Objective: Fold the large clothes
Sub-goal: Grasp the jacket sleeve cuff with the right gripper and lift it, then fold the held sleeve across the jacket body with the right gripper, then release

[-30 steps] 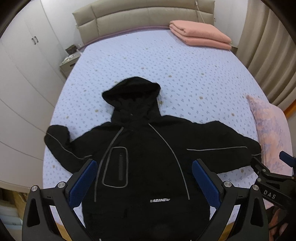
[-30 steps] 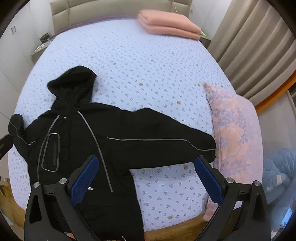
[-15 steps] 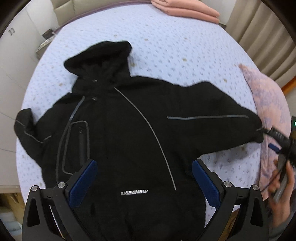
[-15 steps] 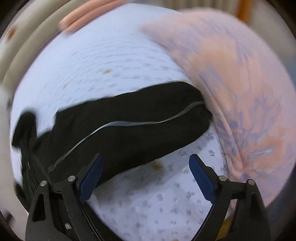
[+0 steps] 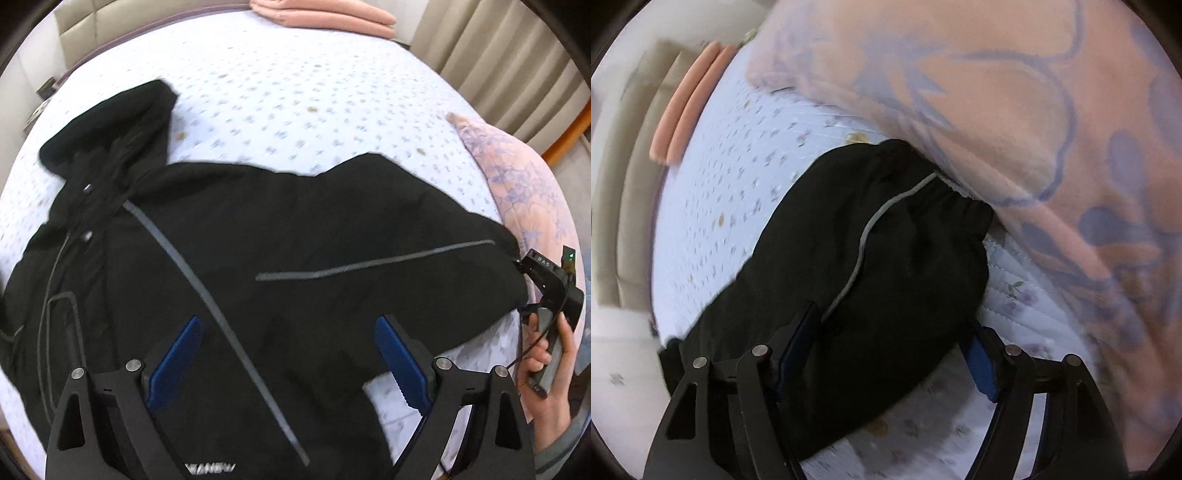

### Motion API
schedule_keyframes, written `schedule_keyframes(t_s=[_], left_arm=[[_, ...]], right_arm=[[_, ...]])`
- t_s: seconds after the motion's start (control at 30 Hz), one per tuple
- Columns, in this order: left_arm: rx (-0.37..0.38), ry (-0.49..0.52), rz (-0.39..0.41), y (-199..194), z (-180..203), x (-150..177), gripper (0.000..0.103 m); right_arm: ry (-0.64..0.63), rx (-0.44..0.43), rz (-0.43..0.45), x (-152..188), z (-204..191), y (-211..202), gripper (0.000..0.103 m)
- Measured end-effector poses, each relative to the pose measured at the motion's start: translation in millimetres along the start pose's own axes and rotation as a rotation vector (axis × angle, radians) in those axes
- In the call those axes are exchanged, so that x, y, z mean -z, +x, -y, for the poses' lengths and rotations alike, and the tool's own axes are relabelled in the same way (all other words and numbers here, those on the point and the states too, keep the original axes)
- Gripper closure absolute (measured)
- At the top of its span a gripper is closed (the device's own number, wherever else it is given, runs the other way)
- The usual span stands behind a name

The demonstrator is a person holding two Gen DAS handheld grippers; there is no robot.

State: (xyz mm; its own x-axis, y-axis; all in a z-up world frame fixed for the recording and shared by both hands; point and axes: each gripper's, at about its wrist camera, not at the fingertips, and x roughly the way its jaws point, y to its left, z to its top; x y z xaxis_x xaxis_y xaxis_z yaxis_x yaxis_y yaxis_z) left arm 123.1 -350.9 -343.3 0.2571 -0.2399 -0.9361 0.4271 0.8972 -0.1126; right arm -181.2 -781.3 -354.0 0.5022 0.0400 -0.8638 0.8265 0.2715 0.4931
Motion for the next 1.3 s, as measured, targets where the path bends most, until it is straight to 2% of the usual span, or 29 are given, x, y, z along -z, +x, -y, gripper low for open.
schedule_keyframes(t_s=[0.07, 0.13, 0.17, 0.2, 0.23, 0.27, 0.37, 0.4, 0.47, 0.53, 0.63, 0.7, 0.77, 0.87, 0.97, 1.1, 1.2, 1.3], left_arm=[[0.007, 0.013, 0.006, 7.0, 7.3, -7.8, 0.008], [0.015, 0.023, 0.009, 14.2, 12.7, -12.5, 0.008], [0.016, 0.027, 0.011, 17.3, 14.0, -13.7, 0.008], [0.015, 0.035, 0.01, 23.1, 17.5, -16.8, 0.008], [0.018, 0.04, 0.01, 26.7, 20.1, -18.3, 0.008], [0.023, 0.045, 0.008, 31.9, 23.5, -20.4, 0.01], [0.037, 0.062, -0.01, 48.0, 32.3, -25.8, 0.017], [0.045, 0.069, -0.02, 55.1, 35.8, -27.6, 0.017], [0.063, 0.079, -0.037, 71.0, 42.4, -29.3, 0.017], [0.057, 0.092, -0.058, 89.2, 48.4, -28.9, 0.017], [0.005, 0.106, -0.11, 119.4, 54.1, -26.8, 0.017], [-0.017, 0.125, -0.1, 126.5, 57.3, -24.2, 0.017], [-0.024, 0.144, -0.089, 122.6, 60.9, -23.1, 0.017], [-0.006, 0.143, -0.083, 113.2, 57.5, -21.2, 0.017], [0.053, 0.085, -0.089, 95.5, 39.1, -17.6, 0.017], [0.112, 0.014, -0.083, 64.5, 4.0, -1.3, 0.017], [0.082, -0.039, -0.068, 41.6, -34.3, 14.3, 0.017], [0.047, -0.106, -0.054, 19.4, -77.9, 27.7, 0.017]], right_arm=[[-0.005, -0.004, 0.019, -5.2, -3.3, 1.5, 0.025], [-0.02, -0.008, 0.043, -9.5, -10.6, 4.0, 0.036], [-0.04, 0.006, 0.049, -9.9, -14.7, 4.3, 0.063], [-0.077, 0.005, 0.048, -9.2, -23.5, 5.0, 0.078], [-0.13, 0.007, 0.059, -5.5, -36.6, 0.2, 0.085], [-0.198, 0.026, 0.082, -1.0, -52.1, -8.7, 0.088], [-0.417, 0.113, 0.248, 5.9, -94.1, -54.1, 0.09], [-0.495, 0.144, 0.354, 5.7, -107.3, -82.3, 0.09], [-0.522, 0.104, 0.396, -2.8, -111.9, -104.5, 0.09], [-0.539, 0.096, 0.367, -15.6, -112.5, -101.2, 0.09], [-0.564, 0.209, 0.251, -27.7, -100.1, -45.8, 0.091], [-0.52, 0.247, 0.173, -35.0, -77.4, -15.3, 0.091], [-0.44, 0.234, 0.103, -42.7, -53.9, 6.7, 0.09], [-0.382, 0.202, 0.08, -46.0, -37.1, 12.4, 0.09], [-0.427, 0.23, 0.103, -36.9, -51.9, 1.8, 0.09], [-0.583, 0.185, 0.174, 2.8, -94.6, -35.8, 0.09], [-0.692, 0.114, 0.195, 38.5, -134.4, -57.5, 0.09], [-0.787, 0.035, 0.176, 81.7, -175.3, -66.2, 0.09]])
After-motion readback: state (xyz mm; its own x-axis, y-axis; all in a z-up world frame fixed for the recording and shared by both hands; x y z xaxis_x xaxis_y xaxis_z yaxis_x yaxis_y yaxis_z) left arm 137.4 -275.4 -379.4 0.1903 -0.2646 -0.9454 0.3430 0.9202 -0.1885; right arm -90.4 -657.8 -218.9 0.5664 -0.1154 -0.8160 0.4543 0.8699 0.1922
